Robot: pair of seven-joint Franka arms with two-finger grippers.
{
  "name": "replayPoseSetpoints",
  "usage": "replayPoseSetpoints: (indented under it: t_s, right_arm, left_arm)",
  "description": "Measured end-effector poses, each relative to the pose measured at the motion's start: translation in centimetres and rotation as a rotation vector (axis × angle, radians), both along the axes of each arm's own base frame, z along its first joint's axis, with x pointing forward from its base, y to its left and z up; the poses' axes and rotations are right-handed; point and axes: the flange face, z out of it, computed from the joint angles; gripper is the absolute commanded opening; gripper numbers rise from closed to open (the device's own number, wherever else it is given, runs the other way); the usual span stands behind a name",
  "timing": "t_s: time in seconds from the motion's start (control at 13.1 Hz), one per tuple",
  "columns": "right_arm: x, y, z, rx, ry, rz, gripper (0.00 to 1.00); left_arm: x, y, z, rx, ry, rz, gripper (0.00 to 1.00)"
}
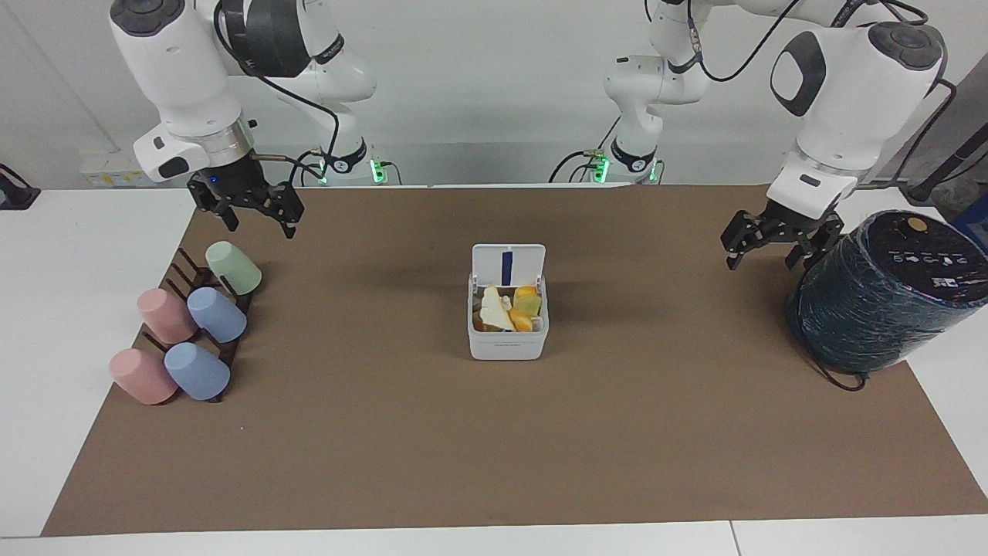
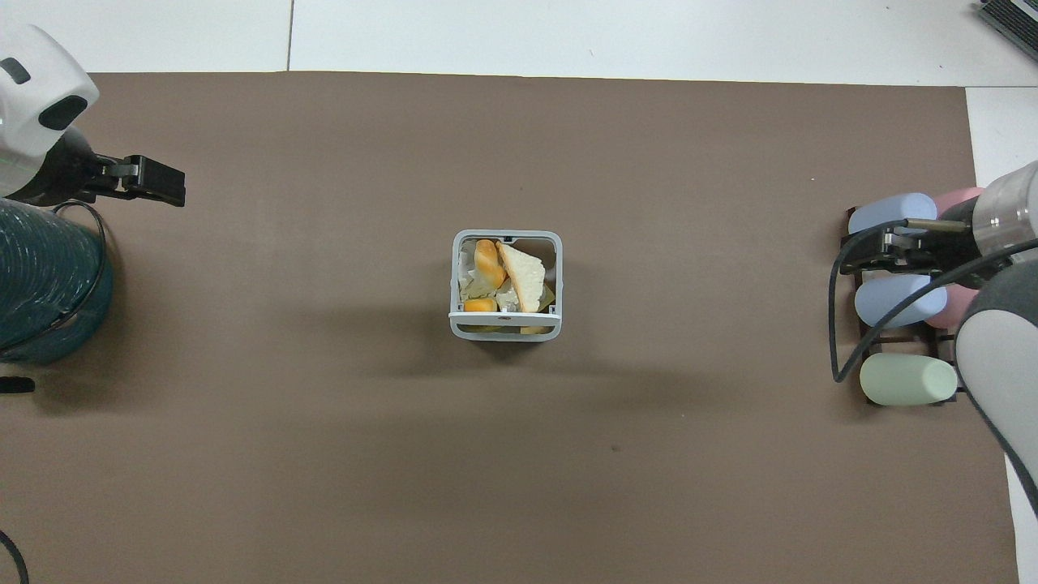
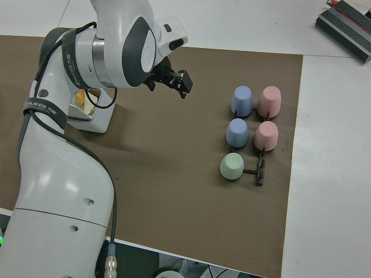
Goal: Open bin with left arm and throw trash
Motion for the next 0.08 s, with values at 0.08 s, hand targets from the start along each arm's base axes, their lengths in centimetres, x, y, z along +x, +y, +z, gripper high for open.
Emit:
replayPoseSetpoints:
  t_s: [0.08]
  right_arm:
    - [0.00,0.00,0.00,0.000,0.000,0.000,1.00]
  left_arm:
    - [0.00,0.00,-0.03,0.000,0.000,0.000,1.00]
